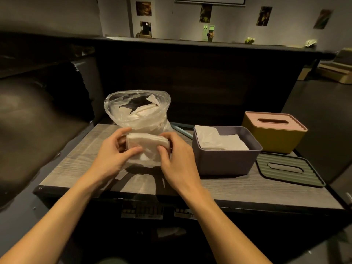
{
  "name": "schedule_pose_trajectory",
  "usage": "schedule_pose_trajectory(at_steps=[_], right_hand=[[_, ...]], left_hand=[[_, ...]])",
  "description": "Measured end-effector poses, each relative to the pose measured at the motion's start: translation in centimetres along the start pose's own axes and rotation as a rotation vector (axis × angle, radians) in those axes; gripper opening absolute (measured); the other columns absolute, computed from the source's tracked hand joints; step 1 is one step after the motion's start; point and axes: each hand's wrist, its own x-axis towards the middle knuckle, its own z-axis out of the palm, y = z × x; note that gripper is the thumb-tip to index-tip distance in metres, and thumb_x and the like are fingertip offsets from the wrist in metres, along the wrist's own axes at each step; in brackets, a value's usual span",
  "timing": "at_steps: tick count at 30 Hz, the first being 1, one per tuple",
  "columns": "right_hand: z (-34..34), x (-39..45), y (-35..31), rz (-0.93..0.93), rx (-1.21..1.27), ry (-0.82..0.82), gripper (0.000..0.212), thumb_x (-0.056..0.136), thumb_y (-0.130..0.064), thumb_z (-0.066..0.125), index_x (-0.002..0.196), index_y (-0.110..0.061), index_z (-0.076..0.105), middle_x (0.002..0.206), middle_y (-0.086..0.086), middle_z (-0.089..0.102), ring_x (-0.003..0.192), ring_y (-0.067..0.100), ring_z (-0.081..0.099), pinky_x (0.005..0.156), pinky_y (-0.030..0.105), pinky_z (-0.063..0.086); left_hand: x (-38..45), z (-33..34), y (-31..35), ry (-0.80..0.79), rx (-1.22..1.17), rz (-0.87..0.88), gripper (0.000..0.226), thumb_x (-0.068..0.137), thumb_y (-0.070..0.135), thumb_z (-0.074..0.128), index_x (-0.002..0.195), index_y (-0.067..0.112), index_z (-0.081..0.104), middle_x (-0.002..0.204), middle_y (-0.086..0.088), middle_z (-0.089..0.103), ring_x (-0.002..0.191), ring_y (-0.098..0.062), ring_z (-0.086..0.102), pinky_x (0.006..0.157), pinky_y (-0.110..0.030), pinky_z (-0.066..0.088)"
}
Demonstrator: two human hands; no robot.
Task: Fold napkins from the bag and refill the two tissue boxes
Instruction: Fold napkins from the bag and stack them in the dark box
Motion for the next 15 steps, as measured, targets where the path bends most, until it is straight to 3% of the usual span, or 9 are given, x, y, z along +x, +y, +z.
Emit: schedule_pose_trajectory(at_steps=[4,7,10,15], right_hand=[[-3.3,1.4,-2.6,-0.093,-0.081,0.019,0.02,0.102,-0.021,0.063,0.122,-0.022,0.062,0.113,-0.012,0.064,0.102,0.0,0.057,0.085,0.017,0.052],[-7.3,2.3,-2.6,-0.081,-0.14,0.019,0.022,0.099,-0.025,0.068,0.121,-0.023,0.064,0.112,-0.013,0.065,0.1,-0.001,0.06,0.08,0.012,0.053],[-11.8,2.6,-1.5,-0.039,-0.224,0.037,0.02,0.098,-0.024,0.07,0.117,-0.026,0.065,0.103,-0.018,0.062,0.093,-0.006,0.059,0.073,0.009,0.051],[-18.0,2.0,0.7,0.082,-0.365,0.1,0.019,0.099,-0.025,0.068,0.117,-0.026,0.063,0.1,-0.014,0.062,0.085,-0.003,0.06,0.066,0.008,0.052]], left_hand=[[0.7,0.0,3.8,0.018,-0.032,0.039,0.059,0.083,0.005,0.078,0.127,0.035,0.051,0.119,0.003,0.067,0.109,-0.012,0.068,0.075,-0.013,0.057],[1.8,1.7,6.4,-0.036,0.008,0.091,0.066,0.082,0.01,0.08,0.133,0.038,0.048,0.121,0.007,0.065,0.112,-0.009,0.065,0.084,-0.022,0.057],[3.2,5.2,8.6,-0.104,0.051,0.139,0.077,0.084,0.011,0.081,0.15,0.025,0.044,0.118,0.005,0.065,0.107,-0.005,0.065,0.087,-0.021,0.056],[5.8,12.2,11.3,-0.235,0.099,0.208,0.073,0.087,0.011,0.08,0.15,0.02,0.045,0.111,0.008,0.064,0.099,0.002,0.064,0.084,-0.015,0.056]])
